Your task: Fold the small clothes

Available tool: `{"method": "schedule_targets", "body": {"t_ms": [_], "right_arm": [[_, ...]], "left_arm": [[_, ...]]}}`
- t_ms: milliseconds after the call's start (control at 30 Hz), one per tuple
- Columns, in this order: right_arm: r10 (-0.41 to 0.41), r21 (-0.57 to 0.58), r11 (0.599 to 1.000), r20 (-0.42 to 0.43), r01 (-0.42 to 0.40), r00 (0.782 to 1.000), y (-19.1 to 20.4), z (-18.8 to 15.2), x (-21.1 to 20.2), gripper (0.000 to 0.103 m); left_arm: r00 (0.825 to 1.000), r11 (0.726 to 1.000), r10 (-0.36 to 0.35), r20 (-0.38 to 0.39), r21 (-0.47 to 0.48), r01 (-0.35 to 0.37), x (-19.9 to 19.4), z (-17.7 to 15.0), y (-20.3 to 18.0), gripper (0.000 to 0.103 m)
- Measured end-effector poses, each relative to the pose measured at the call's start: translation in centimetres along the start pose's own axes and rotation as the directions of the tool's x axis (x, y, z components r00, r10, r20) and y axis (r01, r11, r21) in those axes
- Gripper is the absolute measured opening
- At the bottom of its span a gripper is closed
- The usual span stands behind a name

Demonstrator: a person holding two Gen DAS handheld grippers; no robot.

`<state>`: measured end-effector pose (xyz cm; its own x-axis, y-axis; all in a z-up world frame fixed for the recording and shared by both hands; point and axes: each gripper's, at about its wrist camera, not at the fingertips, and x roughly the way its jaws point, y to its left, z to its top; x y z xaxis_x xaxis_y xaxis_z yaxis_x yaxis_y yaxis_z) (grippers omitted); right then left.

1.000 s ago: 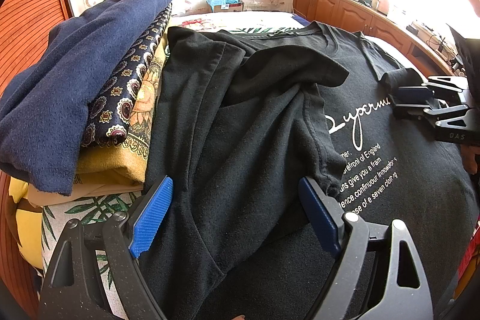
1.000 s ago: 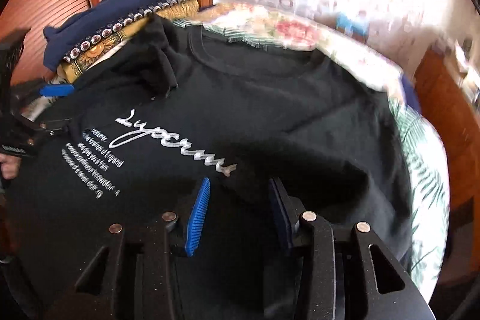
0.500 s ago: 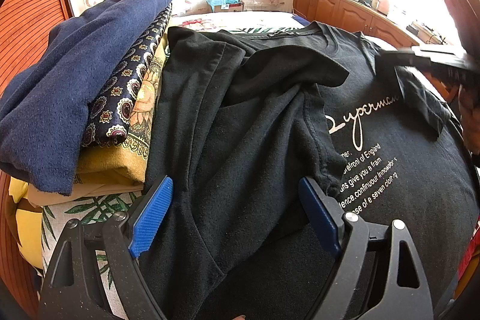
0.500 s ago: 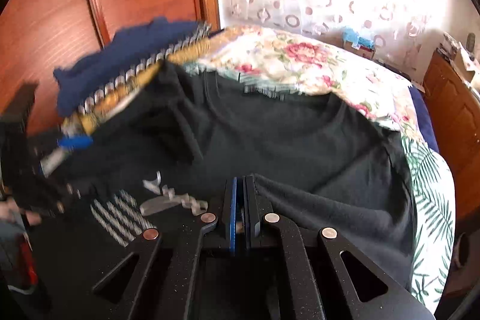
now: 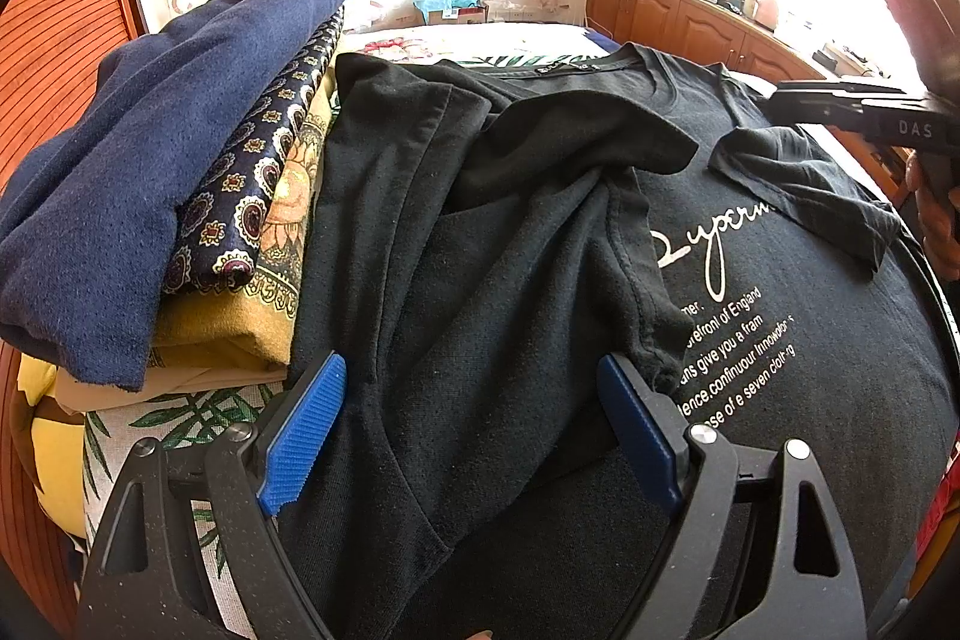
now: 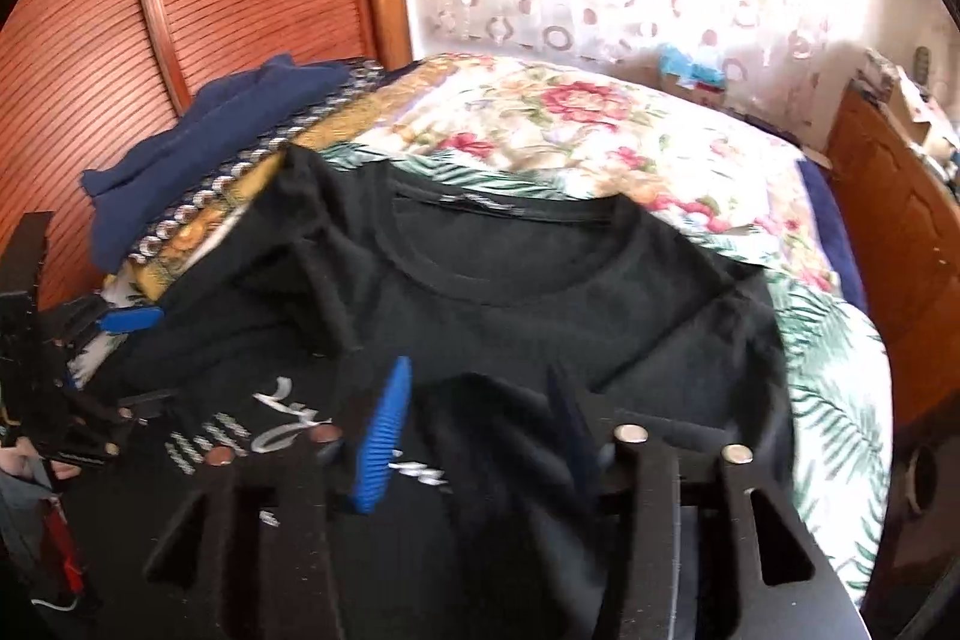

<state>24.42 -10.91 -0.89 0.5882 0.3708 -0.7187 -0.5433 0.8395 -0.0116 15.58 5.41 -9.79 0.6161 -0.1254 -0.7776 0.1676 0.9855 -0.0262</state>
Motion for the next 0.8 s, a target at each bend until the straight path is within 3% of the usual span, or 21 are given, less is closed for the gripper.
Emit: {"method": "schedule_targets", "body": {"t_ms": [200, 367, 800], "right_arm": [[-0.113, 0.007, 0.994, -0.029, 0.113, 0.993, -2.9, -2.0, -0.1, 0.052], [-0.156, 0.044, 0.986, -0.067, 0.159, 0.985, -5.2, -4.1, 0.8, 0.052], [-0.159, 0.092, 0.983, -0.025, 0.160, 0.987, -6.1, -5.6, 1.3, 0.056]], "left_arm": [[1.000, 1.000, 0.000, 0.000, 0.000, 0.000, 0.0, 0.0, 0.0, 0.086], [1.000, 1.000, -0.001, 0.000, 0.000, 0.001, 0.0, 0.0, 0.0, 0.086], [1.000, 1.000, 0.010, 0.000, 0.001, -0.010, -0.3, -0.1, 0.4, 0.086]]}}
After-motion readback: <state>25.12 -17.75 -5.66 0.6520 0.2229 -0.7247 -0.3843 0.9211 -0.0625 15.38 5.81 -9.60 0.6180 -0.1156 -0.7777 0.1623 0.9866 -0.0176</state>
